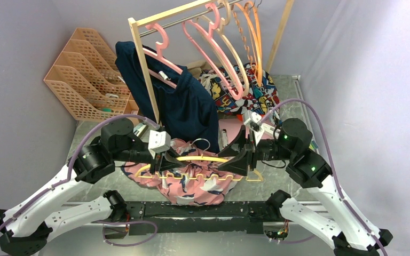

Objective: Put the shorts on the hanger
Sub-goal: Hang the shorts on the hanger.

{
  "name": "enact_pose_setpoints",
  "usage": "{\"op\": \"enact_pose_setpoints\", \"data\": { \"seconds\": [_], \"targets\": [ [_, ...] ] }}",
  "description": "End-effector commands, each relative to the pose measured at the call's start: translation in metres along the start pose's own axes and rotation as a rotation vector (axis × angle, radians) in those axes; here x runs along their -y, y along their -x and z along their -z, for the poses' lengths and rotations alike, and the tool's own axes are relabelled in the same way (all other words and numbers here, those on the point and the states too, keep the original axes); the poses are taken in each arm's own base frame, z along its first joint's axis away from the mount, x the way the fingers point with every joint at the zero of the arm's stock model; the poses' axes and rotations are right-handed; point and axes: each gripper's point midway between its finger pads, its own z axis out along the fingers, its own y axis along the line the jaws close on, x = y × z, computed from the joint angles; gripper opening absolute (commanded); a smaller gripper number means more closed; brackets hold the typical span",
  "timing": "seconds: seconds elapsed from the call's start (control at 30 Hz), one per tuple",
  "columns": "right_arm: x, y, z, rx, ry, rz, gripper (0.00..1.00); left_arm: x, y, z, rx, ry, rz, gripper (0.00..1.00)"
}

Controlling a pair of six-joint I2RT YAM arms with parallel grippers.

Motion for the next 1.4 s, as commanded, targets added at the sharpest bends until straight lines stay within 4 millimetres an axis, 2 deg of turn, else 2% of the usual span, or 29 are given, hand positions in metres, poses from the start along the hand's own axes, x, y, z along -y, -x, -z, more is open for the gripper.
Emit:
{"op": "enact_pose_setpoints", "data": {
  "seconds": [0.0, 0.07, 0.13, 0.27, 0.57, 0.7, 0.9, 1.0, 1.1, 1.13, 1.2, 1.23, 1.27, 1.3, 1.37],
  "targets": [
    [-0.002, 0.011, -0.001, -0.001, 0.008, 0.017, 0.56, 0.003, 0.015, -0.001, 0.051, -0.03, -0.033, 0.07],
    [-0.001, 0.015, -0.004, -0.004, 0.015, 0.021, 0.59, 0.005, 0.015, -0.003, 0.045, -0.05, -0.028, 0.07],
    [0.002, 0.016, -0.007, -0.014, 0.016, 0.026, 0.68, 0.007, 0.016, -0.004, 0.037, -0.068, -0.029, 0.07],
    [0.005, 0.015, -0.016, -0.038, 0.034, 0.038, 0.69, 0.007, 0.016, -0.009, 0.02, -0.103, -0.022, 0.07],
    [0.006, 0.006, -0.025, -0.096, 0.045, 0.04, 0.57, 0.004, 0.025, -0.013, 0.035, -0.105, -0.042, 0.07],
    [0.006, 0.002, -0.029, -0.102, 0.054, 0.031, 0.44, 0.0, 0.026, -0.018, 0.028, -0.109, -0.041, 0.07],
    [0.014, 0.0, -0.032, -0.096, 0.01, 0.038, 0.34, -0.001, 0.027, -0.021, 0.028, -0.118, -0.041, 0.07],
    [0.016, 0.004, -0.032, -0.071, -0.007, 0.051, 0.21, -0.001, 0.026, -0.02, 0.025, -0.11, -0.039, 0.07],
    [0.015, 0.005, -0.033, -0.06, -0.003, 0.04, 0.03, -0.006, 0.024, -0.019, 0.024, -0.076, -0.03, 0.07],
    [0.015, 0.005, -0.033, -0.058, -0.002, 0.036, 0.0, -0.009, 0.024, -0.019, 0.025, -0.054, -0.025, 0.15],
    [0.019, 0.004, -0.032, -0.052, -0.027, 0.028, 0.0, -0.017, 0.024, -0.016, 0.028, 0.009, -0.007, 0.55],
    [0.021, 0.004, -0.031, -0.046, -0.048, 0.029, 0.0, -0.023, 0.024, -0.014, 0.03, 0.058, 0.005, 0.7],
    [0.024, 0.003, -0.028, -0.044, -0.076, 0.027, 0.0, -0.032, 0.022, -0.008, 0.034, 0.137, 0.02, 0.92],
    [0.026, 0.003, -0.025, -0.041, -0.105, 0.024, 0.0, -0.044, 0.019, -0.001, 0.04, 0.232, 0.045, 1.0],
    [0.031, 0.001, -0.018, -0.046, -0.167, 0.015, 0.0, -0.072, 0.01, 0.021, 0.081, 0.47, 0.127, 0.99]
  ]
}}
